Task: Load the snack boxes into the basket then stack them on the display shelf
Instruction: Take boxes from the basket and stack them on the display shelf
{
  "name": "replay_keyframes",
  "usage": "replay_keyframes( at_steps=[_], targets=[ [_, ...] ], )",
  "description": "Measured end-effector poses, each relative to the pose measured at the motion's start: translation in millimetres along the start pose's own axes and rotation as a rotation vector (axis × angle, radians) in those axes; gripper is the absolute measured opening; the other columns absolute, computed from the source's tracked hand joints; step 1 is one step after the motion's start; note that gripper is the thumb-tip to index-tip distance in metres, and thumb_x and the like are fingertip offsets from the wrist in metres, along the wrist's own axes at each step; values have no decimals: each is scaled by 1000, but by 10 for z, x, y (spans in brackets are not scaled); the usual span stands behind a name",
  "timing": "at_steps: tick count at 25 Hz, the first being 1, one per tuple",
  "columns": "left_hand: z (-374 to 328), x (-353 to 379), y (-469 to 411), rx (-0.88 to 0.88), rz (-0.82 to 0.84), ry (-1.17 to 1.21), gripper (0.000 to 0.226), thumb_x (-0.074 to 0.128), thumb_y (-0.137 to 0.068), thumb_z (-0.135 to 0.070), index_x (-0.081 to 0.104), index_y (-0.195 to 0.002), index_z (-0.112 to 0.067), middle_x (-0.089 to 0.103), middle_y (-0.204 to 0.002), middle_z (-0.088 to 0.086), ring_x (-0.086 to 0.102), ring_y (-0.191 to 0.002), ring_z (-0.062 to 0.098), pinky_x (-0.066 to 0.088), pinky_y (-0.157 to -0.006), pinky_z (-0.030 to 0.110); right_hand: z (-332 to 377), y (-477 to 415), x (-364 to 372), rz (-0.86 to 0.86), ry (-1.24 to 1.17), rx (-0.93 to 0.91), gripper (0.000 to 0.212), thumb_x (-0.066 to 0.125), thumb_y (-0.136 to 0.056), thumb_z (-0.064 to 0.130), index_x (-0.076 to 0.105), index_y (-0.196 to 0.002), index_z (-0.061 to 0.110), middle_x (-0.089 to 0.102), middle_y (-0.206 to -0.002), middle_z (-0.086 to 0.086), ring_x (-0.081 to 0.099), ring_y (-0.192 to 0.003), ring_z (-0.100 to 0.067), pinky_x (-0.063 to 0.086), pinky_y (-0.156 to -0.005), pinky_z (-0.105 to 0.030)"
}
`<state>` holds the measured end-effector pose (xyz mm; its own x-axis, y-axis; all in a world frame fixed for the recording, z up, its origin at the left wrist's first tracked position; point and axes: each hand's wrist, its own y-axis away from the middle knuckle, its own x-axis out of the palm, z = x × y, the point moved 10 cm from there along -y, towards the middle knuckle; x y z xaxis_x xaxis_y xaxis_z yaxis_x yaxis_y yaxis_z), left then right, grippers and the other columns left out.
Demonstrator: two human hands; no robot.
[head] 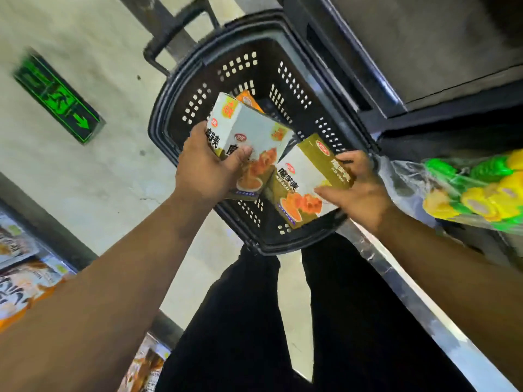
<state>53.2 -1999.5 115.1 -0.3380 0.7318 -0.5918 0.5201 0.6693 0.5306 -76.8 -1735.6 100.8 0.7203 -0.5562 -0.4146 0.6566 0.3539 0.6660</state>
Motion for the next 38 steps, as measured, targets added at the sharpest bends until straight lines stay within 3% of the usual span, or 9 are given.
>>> replay_keyframes(
  at_steps=[6,10,14,19,22,26,30,35,38],
  targets=[
    [-937,-888,876,93,75,103,43,74,-85,-35,45,-115,-31,55,-92,-26,58,-86,0,46,-75,17,1080,1273,-883,-131,-253,-136,59,87,-65,8,61,-115,25,63,-107,4,61,-82,9,47,-73,-9],
    [-1366,-1315,1463,50,142,175,64,64,-86,-54,40,-139,-28,53,-117,-12,57,-105,14,55,-79,32,1444,2098,-1295,-234,-502,-184,48,85,-61,25,64,-104,28,70,-94,7,68,-85,-12,55,-71,-29],
    [-1837,-1505,2041,74,271,266,78,58,-69,-69,44,-137,-33,59,-126,-6,65,-105,20,60,-74,39,1600,2779,-1656,-297,-736,-194,55,90,-57,34,65,-105,24,72,-90,0,70,-77,-21,56,-68,-34],
    [-2355,-1409,2632,122,382,315,77,59,-59,-73,54,-126,-36,69,-114,-7,71,-94,21,60,-80,47,1615,3412,-2148,-364,-961,-253,37,77,-70,14,59,-102,22,68,-79,-4,65,-65,-20,53,-62,-30],
    [-2678,-1236,2976,171,439,362,51,61,-71,-63,58,-113,-35,74,-95,-12,74,-76,11,59,-58,29,1500,3720,-2475,-392,-1022,-266,34,75,-70,14,59,-99,21,69,-80,-8,65,-67,-24,53,-65,-33],
    [-2970,-953,3310,183,485,369,58,63,-65,-66,59,-112,-33,76,-98,-8,74,-88,19,59,-83,49,1317,3925,-2890,-403,-1023,-262,37,77,-67,15,59,-100,21,70,-85,-12,66,-73,-28,52,-74,-39],
    [-3339,-607,3671,197,472,418,53,63,-67,-60,60,-110,-29,77,-91,-6,75,-82,20,59,-78,52,1056,4085,-3471,-401,-932,-240,59,87,-53,24,62,-106,22,73,-95,-14,71,-85,-35,56,-80,-50],
    [-3806,-62,4014,239,506,459,52,63,-73,-57,62,-115,-26,76,-99,2,74,-86,27,59,-74,57,776,4259,-4171,-421,-896,-267,63,82,-51,18,60,-110,18,71,-81,-7,70,-66,-21,54,-53,-29],
    [-4071,216,4114,260,479,458,40,64,-82,-51,63,-112,-26,76,-93,1,74,-78,25,60,-64,48,588,4309,-4576,-441,-858,-304,61,81,-52,15,59,-109,18,70,-91,-8,69,-75,-23,60,-61,-34]
  ],
)
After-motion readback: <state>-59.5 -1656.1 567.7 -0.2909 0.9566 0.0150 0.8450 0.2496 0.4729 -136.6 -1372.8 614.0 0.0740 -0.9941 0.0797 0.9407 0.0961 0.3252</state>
